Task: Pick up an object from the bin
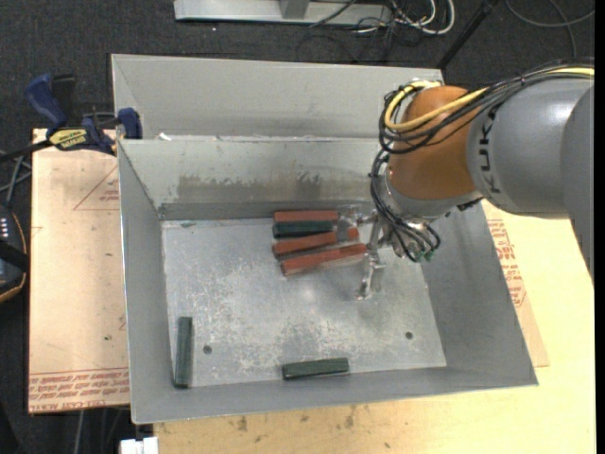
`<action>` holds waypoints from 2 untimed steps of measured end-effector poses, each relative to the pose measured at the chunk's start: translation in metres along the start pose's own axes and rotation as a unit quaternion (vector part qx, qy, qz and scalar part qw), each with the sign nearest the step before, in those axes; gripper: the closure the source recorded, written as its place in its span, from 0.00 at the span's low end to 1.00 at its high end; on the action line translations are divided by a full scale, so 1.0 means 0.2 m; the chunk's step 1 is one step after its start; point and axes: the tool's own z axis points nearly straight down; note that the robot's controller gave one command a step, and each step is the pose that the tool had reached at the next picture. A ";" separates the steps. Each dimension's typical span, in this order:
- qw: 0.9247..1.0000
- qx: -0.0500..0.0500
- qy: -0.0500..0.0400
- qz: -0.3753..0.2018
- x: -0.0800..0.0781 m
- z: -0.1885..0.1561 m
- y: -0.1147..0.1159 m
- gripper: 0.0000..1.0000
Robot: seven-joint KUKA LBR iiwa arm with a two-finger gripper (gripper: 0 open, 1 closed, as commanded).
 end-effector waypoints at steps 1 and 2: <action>1.000 -0.001 0.007 -0.016 -0.05 0.06 0.05 0.00; 0.961 -0.002 0.003 -0.275 -0.15 0.19 0.22 1.00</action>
Offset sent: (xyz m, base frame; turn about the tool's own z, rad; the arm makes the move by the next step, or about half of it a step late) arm 0.0222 0.0467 -0.0391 -0.5588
